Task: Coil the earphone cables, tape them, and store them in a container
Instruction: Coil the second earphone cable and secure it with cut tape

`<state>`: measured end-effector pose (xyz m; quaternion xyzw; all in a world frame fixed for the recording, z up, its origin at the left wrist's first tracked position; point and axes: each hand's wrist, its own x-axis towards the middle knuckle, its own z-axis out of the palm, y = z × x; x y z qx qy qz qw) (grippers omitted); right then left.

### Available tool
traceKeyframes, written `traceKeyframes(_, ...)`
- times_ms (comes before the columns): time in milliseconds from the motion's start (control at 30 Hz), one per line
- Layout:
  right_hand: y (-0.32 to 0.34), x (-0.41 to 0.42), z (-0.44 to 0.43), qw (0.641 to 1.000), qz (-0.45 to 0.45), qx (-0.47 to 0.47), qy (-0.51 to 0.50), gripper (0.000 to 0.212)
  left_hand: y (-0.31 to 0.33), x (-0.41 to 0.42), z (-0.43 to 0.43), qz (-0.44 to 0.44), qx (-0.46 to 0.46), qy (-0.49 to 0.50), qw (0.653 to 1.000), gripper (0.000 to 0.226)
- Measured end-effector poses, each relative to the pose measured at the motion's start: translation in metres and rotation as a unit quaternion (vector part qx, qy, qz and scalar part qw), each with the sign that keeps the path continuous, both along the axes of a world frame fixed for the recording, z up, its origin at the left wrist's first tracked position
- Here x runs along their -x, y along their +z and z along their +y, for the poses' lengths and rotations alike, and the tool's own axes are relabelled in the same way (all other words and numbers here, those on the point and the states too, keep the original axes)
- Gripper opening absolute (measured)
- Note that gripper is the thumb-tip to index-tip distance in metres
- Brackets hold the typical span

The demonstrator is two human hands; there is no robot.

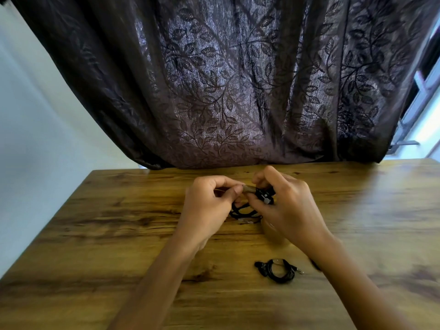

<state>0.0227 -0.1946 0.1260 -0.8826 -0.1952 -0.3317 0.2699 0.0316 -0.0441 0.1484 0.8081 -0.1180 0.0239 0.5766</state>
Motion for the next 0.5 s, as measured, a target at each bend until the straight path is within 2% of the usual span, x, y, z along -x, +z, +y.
traceKeyframes(167,-0.004,0.002,0.002,0.999,-0.024,-0.011,-0.025,0.03,0.001,0.0,-0.002,0.027,0.022,0.006,0.999,0.011)
traceKeyframes(333,-0.009,0.004,0.001,0.999,-0.028,-0.011,-0.021,0.041,-0.002,0.0,-0.002,0.129,0.092,-0.022,0.987,0.009)
traceKeyframes(500,-0.013,0.004,0.001,0.999,-0.011,-0.044,-0.025,0.048,-0.005,-0.001,-0.001,0.168,0.124,-0.028,0.978,0.011)
